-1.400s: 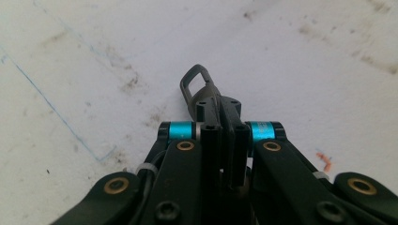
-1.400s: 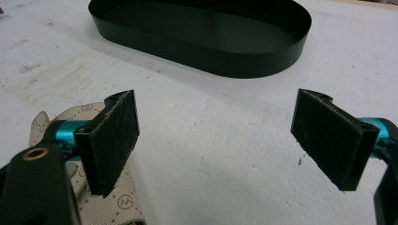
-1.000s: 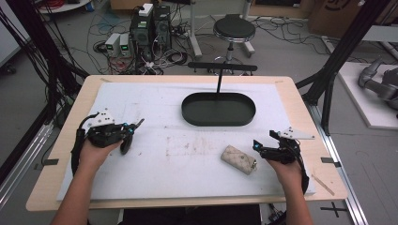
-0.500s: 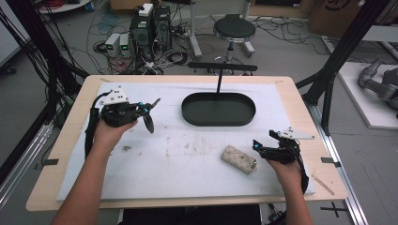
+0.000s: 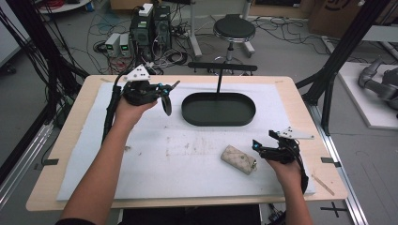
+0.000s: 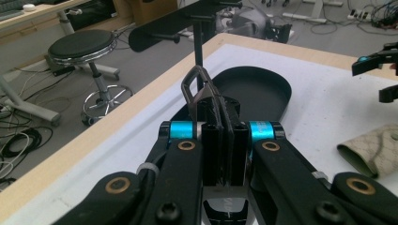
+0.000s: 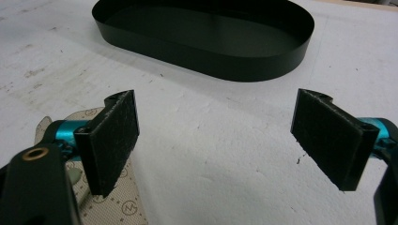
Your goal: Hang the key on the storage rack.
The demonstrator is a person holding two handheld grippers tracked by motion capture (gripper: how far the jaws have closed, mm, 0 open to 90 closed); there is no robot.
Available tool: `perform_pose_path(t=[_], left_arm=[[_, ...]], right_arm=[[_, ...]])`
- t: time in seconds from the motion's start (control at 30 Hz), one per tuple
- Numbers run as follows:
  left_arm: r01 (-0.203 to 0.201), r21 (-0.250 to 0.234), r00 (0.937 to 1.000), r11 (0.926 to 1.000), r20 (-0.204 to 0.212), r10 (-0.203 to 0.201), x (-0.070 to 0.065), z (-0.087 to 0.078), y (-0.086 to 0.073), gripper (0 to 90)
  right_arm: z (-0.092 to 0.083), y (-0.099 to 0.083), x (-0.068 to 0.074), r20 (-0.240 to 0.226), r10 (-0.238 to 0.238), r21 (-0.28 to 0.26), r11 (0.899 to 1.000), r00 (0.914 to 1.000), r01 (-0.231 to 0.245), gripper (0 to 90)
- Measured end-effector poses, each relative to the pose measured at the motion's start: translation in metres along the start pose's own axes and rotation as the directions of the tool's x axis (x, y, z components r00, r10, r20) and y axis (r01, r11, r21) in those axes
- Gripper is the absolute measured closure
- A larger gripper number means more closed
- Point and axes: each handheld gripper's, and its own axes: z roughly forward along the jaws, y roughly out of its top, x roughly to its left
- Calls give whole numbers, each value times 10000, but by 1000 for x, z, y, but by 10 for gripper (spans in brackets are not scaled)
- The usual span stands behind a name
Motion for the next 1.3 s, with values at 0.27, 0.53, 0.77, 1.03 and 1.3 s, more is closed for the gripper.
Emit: perform_pose_path(t=[0.27, 0.53, 0.77, 1.03, 1.3], left_arm=[[-148, 245, 9999, 9996, 27, 148, 7, 30, 20, 875], [-339, 406, 9992, 9986, -180, 347, 11, 48, 37, 875], [-598, 772, 9972, 9952, -398, 630, 12, 63, 48, 875], [-826, 1120, 9958, 9903, -307, 865, 5, 81, 45, 874], [-807, 1402, 9954, 9868, -393, 870, 3, 95, 41, 875]], right_arm=[[-2, -1, -2, 26, 89, 8, 10000, 10000, -89, 160], [-3, -3, -4, 91, 97, -27, 9999, 9999, -96, 160], [-7, -5, -7, 183, 243, -78, 9997, 9995, -242, 160], [-10, -7, -9, 214, 334, -84, 9994, 9992, -332, 160], [-10, -7, -9, 180, 334, -105, 9994, 9993, -332, 160]])
